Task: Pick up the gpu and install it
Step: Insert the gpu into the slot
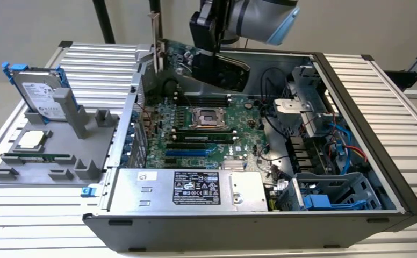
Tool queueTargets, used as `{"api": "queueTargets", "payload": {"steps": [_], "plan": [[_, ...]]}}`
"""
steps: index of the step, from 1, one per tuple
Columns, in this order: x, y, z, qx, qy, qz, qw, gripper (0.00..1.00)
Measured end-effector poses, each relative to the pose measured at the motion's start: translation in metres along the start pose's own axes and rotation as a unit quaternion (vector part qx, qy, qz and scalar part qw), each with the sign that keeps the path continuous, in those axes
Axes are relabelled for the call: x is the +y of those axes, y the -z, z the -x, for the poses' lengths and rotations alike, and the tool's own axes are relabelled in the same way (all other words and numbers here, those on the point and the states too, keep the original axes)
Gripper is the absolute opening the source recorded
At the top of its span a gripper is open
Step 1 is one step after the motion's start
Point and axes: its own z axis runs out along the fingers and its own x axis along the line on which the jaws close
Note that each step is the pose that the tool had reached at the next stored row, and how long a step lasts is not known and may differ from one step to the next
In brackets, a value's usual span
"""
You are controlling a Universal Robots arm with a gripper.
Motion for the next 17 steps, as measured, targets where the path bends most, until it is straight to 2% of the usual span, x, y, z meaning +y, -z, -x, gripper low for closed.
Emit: {"api": "queueTargets", "payload": {"steps": [9, 17], "plan": [[-0.0003, 0.0, 0.0001, 0.0012, 0.038, 0.0008, 0.9993, 0.0], [-0.0005, 0.0, 0.0002, 0.0024, 0.074, 0.0015, 0.9973, 0.0]]}}
